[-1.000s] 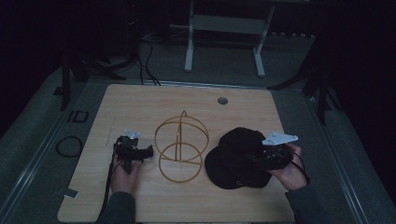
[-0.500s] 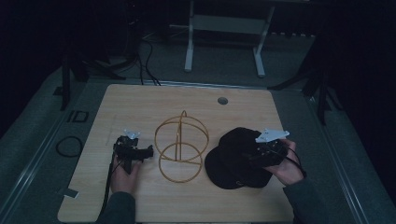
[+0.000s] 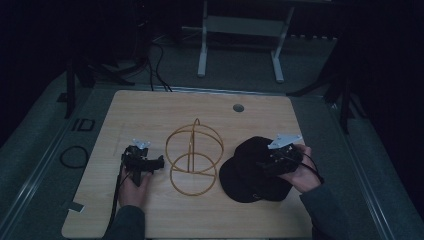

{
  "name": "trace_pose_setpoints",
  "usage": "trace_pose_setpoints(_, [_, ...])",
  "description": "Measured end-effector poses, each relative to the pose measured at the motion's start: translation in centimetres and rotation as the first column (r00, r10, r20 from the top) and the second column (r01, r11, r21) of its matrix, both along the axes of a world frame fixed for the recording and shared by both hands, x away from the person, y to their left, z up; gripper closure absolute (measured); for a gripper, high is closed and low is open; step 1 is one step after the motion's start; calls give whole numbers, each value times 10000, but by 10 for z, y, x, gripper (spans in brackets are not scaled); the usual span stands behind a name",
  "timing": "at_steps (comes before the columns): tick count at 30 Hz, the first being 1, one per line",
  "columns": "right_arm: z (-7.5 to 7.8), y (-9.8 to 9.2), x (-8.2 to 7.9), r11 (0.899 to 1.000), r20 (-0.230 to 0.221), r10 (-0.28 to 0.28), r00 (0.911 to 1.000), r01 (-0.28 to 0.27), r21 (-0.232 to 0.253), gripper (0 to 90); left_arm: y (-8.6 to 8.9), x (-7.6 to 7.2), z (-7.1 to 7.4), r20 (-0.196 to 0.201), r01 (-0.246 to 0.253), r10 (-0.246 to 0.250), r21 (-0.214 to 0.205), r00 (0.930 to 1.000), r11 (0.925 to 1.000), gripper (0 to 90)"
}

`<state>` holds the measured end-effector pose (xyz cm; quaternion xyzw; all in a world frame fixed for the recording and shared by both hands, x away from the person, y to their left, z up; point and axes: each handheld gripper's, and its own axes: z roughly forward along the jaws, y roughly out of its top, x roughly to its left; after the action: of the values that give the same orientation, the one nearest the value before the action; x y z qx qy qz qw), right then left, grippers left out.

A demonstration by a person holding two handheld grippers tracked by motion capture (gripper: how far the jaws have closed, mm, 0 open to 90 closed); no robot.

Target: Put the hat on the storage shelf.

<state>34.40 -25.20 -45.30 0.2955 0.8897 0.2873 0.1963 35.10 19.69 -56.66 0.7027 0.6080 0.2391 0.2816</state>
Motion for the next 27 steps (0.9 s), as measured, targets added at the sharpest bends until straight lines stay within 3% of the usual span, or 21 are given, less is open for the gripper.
trace_pose_setpoints(11, [-4,2,14,9997,-368,71,9993,-79,-212,139,0,0,0,-1,2,-2,3,10000,10000,34])
trace_pose_setpoints(19, [-2,9,10,9940,-362,1011,9942,-1025,-371,152,0,0,0,1,-1,1,0,10000,10000,34])
trace_pose_setpoints(24, [-2,15,8,9837,-491,1641,9852,-1672,-665,258,0,0,0,0,0,0,2,10000,10000,34])
trace_pose_setpoints(27, [-4,20,9,9784,-543,1715,9837,-1765,-1075,297,0,0,0,2,-1,1,2,10000,10000,34])
